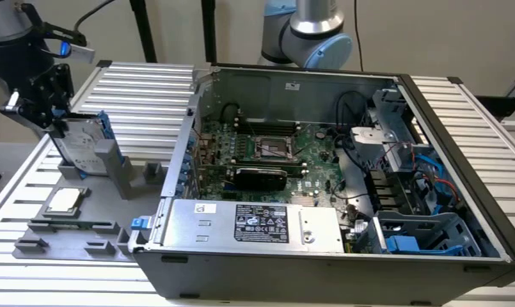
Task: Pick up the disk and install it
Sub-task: 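Pick up the disk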
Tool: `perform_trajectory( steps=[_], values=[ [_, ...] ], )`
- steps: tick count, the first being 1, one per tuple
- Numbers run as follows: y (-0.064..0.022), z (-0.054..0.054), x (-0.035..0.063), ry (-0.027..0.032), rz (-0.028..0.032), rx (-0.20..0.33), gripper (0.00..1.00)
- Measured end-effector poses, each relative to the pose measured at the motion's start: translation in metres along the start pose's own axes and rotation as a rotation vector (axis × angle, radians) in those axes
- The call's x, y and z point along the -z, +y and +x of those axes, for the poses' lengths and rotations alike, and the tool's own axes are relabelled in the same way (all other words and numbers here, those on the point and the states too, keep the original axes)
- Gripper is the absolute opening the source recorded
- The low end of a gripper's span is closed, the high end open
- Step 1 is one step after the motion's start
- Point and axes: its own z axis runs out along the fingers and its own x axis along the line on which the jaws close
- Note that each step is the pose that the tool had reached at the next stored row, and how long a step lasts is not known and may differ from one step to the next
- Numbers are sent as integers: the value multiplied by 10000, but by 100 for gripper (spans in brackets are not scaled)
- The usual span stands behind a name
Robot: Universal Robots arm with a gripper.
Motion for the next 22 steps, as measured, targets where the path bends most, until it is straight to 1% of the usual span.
perform_trajectory(
  steps=[13,22],
  values=[
    [1,8,-2,0,-1,-1,0],
    [-2,52,-4,0,-1,0,0]
  ],
)
